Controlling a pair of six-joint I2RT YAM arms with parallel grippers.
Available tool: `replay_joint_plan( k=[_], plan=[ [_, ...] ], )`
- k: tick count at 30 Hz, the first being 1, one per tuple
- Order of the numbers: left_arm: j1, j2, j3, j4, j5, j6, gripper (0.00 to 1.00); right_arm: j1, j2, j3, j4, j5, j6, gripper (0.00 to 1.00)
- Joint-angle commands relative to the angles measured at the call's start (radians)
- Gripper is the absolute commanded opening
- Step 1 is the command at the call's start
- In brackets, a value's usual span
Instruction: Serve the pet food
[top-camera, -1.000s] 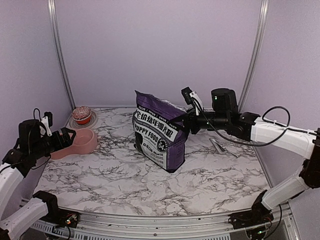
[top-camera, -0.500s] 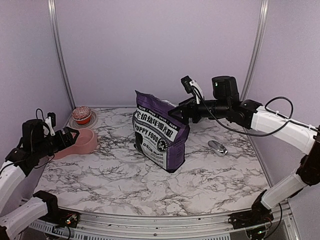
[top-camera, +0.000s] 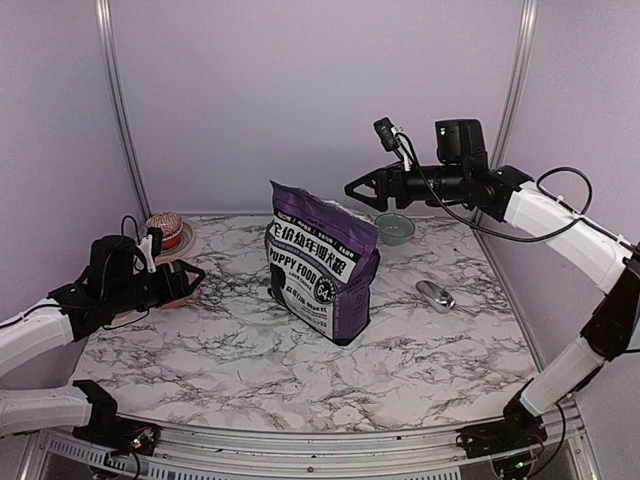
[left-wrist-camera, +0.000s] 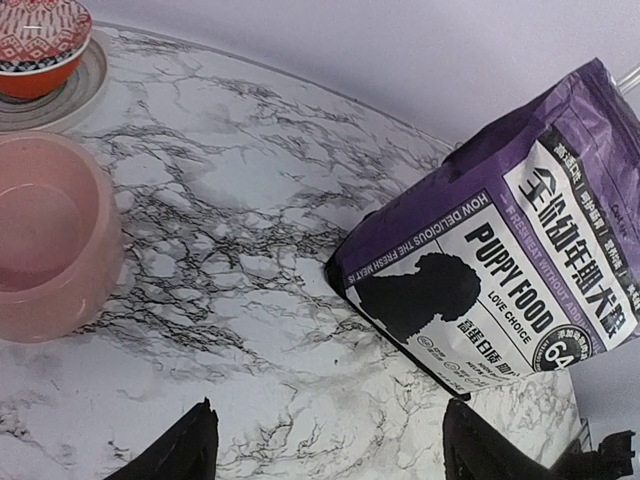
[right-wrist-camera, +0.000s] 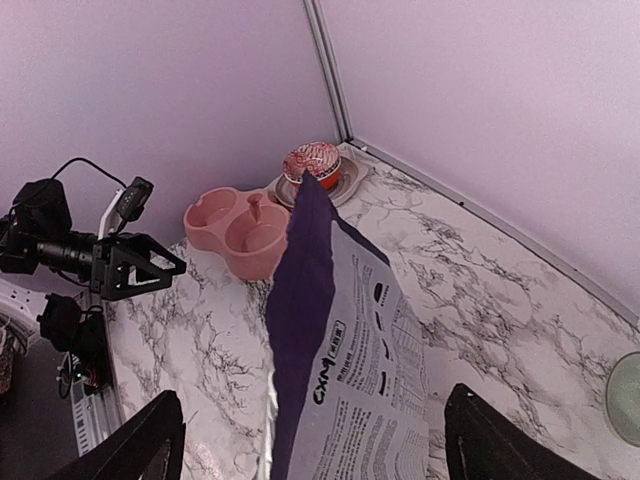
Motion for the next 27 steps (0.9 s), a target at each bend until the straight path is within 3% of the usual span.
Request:
replay_joint_plan(
  k=[1, 6, 13, 20, 27],
  plan=[
    [-0.102, 0.114, 0.032, 0.163, -0.041, -0.020, 0.74, -0.121, -0.002, 0.029, -0.037, -0.005, 0.052, 0.84],
    [-0.209, 0.296, 0.068, 0.260, -0.054, -0.030, 0.73, -0.259, -0.003, -0.062, -0.002, 0.001, 0.066, 0.66],
    [-0.299, 0.521, 0.168, 0.277, -0.066, -0.043, 0.70, -0.268, 0.093, -0.204, 0.039, -0.059, 0.021, 0.48],
    [-0.329, 0.658, 0.238, 0.304, -0.052, -0.099, 0.68, -0.257, 0.236, -0.234, 0.058, -0.176, -0.013, 0.40],
    [-0.330, 0.723, 0.253, 0.314, -0.024, -0.101, 0.68, -0.155, 0.352, -0.199, 0.031, -0.177, -0.046, 0.39]
  ],
)
